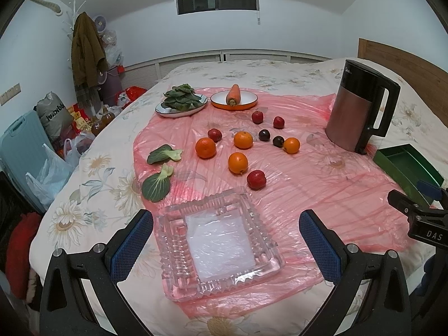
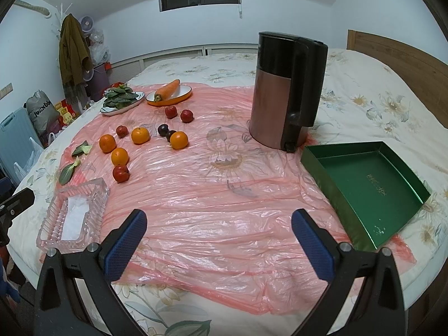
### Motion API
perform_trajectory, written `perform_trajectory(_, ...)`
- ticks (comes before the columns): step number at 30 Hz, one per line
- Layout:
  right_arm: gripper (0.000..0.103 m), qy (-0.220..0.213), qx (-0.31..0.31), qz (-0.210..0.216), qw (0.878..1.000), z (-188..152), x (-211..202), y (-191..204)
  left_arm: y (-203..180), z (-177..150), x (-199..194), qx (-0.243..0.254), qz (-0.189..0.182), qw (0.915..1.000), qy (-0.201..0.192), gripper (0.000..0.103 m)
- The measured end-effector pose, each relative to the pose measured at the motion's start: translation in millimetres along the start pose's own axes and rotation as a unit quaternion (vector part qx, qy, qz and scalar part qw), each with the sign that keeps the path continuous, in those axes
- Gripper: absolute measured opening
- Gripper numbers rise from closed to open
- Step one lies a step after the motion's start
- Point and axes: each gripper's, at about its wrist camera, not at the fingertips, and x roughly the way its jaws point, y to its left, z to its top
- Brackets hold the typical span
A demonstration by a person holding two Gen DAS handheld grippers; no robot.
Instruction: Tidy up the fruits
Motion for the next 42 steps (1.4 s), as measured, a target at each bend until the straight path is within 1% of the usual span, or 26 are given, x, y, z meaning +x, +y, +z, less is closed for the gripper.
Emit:
perform_trajectory(25,0.103,0.002,-0.001,-0.002,1.0,1,6,0,0,0,5,0.005,0.002,1.0,0.006,0.102)
perform_trajectory(32,0.103,0.003,-0.002,-0.002,1.0,6,6,2,1,-1,7,0.004,0.001,1.0,0.008,0.102)
perform_trajectory(34,0.103,0.003,-0.001,-0.002,1.0,0,7,0,1,-1,8,0.004,0.001,1.0,0.008,0.102)
perform_trajectory(42,0.103,0.005,-0.001,-0.003,1.0,1,7,-2,-2,-3,11,0.009,-0.002,0.9999,0.01,0.102)
